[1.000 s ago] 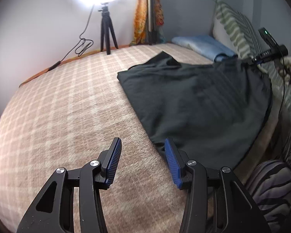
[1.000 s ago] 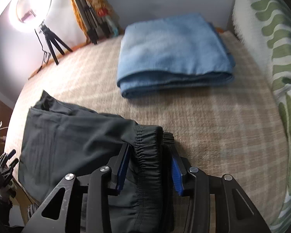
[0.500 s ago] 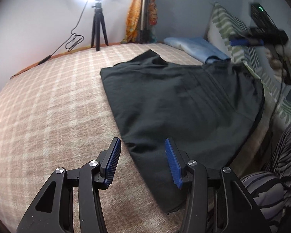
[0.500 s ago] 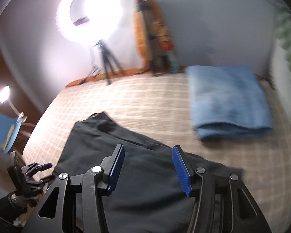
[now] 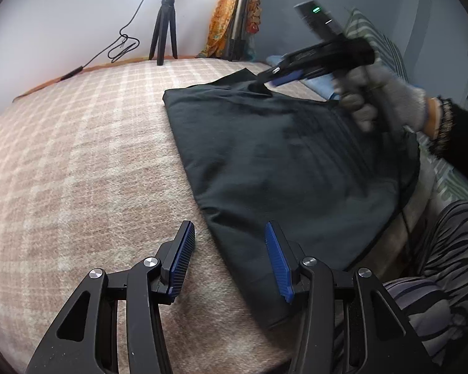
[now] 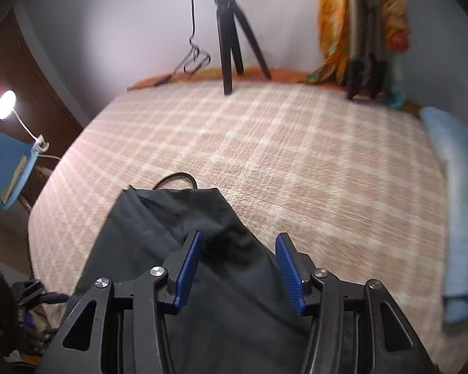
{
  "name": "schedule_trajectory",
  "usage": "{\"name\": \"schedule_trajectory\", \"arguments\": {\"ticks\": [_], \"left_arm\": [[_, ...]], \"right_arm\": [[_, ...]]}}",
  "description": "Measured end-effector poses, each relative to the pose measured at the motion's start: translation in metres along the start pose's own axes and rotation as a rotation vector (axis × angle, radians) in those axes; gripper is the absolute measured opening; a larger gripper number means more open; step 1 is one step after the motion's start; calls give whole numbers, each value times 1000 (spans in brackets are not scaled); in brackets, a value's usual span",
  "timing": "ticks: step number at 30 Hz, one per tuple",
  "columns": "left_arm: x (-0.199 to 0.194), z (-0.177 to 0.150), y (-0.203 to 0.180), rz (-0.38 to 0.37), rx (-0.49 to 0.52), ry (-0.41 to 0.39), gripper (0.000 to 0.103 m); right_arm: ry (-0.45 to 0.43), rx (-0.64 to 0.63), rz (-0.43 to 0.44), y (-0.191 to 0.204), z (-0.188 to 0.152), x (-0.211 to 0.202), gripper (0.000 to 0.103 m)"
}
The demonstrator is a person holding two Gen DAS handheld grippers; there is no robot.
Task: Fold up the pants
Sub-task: 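Grasp the folded pants edge with the left tool, then grasp the pants edge with the right tool while the left tool holds its edge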
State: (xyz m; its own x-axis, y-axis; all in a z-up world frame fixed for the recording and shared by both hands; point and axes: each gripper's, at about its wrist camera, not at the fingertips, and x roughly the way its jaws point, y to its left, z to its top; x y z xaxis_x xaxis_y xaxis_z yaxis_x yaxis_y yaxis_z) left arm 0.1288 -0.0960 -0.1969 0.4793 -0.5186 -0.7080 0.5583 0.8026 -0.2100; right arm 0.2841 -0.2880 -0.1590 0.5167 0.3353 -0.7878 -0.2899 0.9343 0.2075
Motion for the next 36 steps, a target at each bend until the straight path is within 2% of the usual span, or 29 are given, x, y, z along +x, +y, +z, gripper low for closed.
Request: {"name": "schedule_trajectory", "arguments": {"ticks": [3, 5, 7, 10, 13, 14, 15, 16, 18, 23, 29, 30, 31, 34, 36], "left_arm": [[0, 1, 2, -30, -33, 5, 46], [0, 1, 2, -33, -37, 8, 46], [2, 2, 1, -27, -26, 9, 46], [1, 0, -1, -24, -25, 11, 46], [-2, -3, 2, -35, -55, 12, 46], [-2, -6, 3, -47, -74, 15, 46], [-4, -9, 4, -59, -98, 11, 46], [-6, -11, 5, -71, -119, 7, 46], [-8, -15, 6, -103, -163, 4, 46], [-10, -23, 16, -207, -339, -16, 46], [-10, -26, 17, -215, -416, -50, 43], [-10, -26, 18, -213, -433, -58, 40], [-9, -26, 18, -208, -440, -65, 31], [-9, -27, 16, -198, -434, -76, 15], [-11, -26, 12, -185, -408, -85, 14]], "right_arm": [[30, -12, 6, 0, 6, 25, 38], [38, -8, 39, -1, 10, 34, 14], [38, -29, 33, 2, 13, 36, 4], [53, -72, -59, 4, 24, 45, 3], [66, -63, -91, 7, 31, 41, 9], [69, -58, -106, 7, 33, 37, 25], [66, -47, -111, 8, 33, 30, 36], [56, -37, -101, 11, 33, 23, 42], [41, -28, -55, 21, 30, 4, 42], [45, -18, 40, 58, 17, -38, 58], [109, 11, 86, 98, 6, -53, 69], [118, 18, 92, 102, 5, -51, 69], [131, 27, 98, 107, 4, -48, 69], [159, 31, 69, 121, 3, -35, 69], [175, 24, 59, 130, 2, -25, 69]]}}
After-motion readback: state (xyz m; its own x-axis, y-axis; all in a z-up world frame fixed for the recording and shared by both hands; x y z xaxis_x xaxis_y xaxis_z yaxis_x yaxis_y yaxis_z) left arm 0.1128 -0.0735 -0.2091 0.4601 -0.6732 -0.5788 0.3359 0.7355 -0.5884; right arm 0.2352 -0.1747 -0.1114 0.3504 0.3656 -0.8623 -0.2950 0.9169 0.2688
